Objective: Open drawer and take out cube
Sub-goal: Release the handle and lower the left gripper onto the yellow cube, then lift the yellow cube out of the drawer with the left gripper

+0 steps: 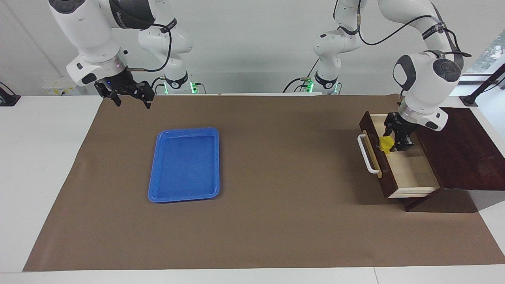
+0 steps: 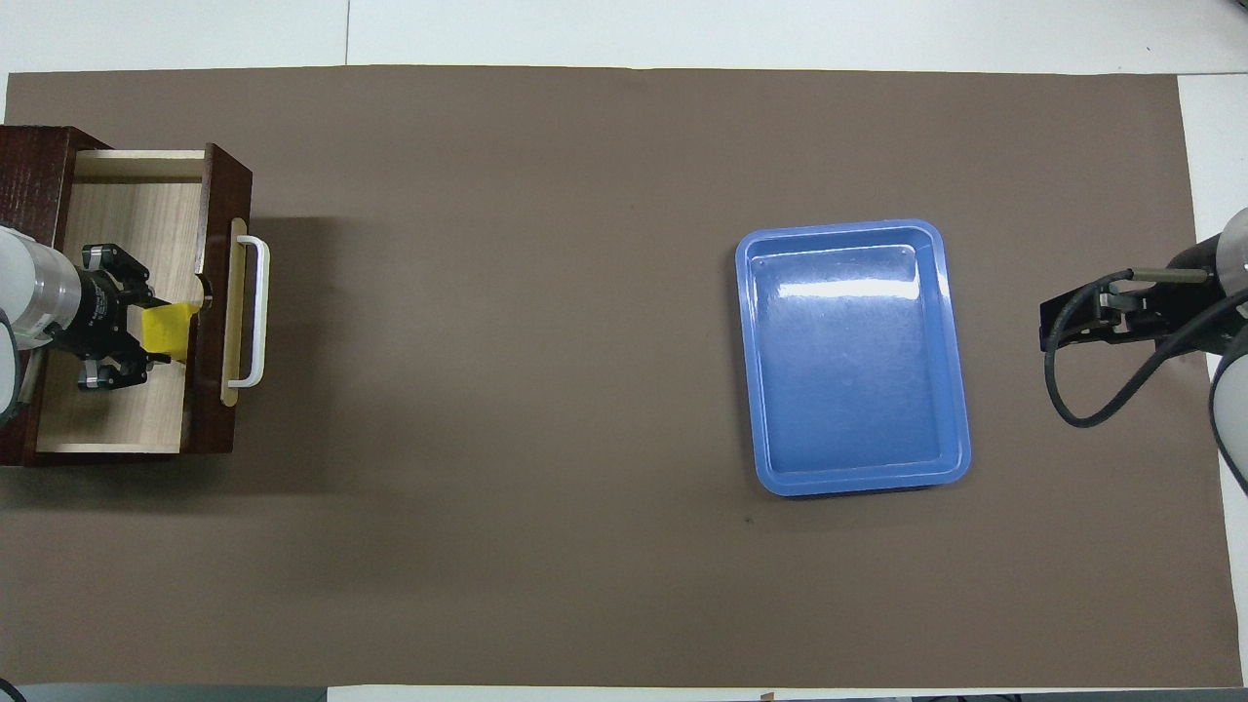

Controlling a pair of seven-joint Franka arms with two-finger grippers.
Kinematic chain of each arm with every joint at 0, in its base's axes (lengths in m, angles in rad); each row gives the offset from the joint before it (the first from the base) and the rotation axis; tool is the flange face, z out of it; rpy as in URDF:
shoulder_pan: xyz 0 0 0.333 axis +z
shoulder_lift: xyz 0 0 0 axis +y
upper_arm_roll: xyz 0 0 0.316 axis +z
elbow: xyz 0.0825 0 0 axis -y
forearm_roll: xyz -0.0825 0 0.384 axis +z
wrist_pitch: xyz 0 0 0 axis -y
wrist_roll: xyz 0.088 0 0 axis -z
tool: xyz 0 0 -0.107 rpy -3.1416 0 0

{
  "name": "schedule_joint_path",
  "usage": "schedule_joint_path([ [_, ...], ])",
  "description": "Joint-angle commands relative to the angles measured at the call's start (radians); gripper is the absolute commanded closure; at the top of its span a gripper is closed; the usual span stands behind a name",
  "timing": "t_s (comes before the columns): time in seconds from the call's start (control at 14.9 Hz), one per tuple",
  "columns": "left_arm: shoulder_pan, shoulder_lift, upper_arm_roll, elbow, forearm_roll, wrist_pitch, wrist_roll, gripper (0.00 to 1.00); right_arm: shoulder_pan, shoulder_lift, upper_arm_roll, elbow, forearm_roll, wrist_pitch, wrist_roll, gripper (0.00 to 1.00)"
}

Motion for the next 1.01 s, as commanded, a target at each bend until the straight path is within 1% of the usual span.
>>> schedule_joint_path([
  [0.0,-0.006,-0.011,0.006,-0.015,-0.015,0.021,0.006,1.00,-0.022,-0.014,0.010,-0.013,-0.001,0.018,-0.024,0.00],
  [0.13,-0.004,-0.009,0.006,0.008,-0.014,0.006,0.008,1.00,-0.022,-0.014,0.010,-0.013,-0.001,0.017,-0.024,0.00],
  [0.2,-0.003,-0.008,0.006,0.039,-0.015,-0.012,0.008,1.00,-0.022,-0.015,0.010,-0.013,-0.001,0.017,-0.024,0.00],
  [0.27,-0.003,-0.001,0.004,0.083,-0.014,-0.055,0.011,1.00,-0.022,-0.015,0.010,-0.013,0.001,0.017,-0.024,0.00],
  [0.47,-0.016,0.048,0.000,0.255,-0.015,-0.196,0.017,1.00,-0.022,-0.014,0.012,-0.013,0.005,0.018,-0.021,0.00],
  [0.54,-0.033,0.052,-0.001,0.302,-0.017,-0.229,0.014,1.00,-0.024,-0.014,0.010,-0.013,0.031,0.018,-0.019,0.00],
  [0.61,-0.059,0.064,-0.002,0.345,-0.021,-0.267,0.008,1.00,-0.025,-0.014,0.006,-0.015,0.068,0.018,-0.016,0.00],
  [0.74,-0.133,0.097,0.001,0.431,-0.032,-0.350,-0.041,1.00,-0.030,-0.017,0.004,-0.024,0.083,0.014,0.016,0.00],
  [0.81,-0.179,0.107,0.001,0.451,-0.028,-0.367,-0.120,1.00,-0.028,-0.018,0.006,-0.036,0.097,0.014,0.072,0.00],
  [0.94,-0.265,0.103,-0.001,0.438,-0.020,-0.353,-0.229,1.00,-0.028,-0.028,0.004,-0.065,0.169,0.017,0.200,0.00],
])
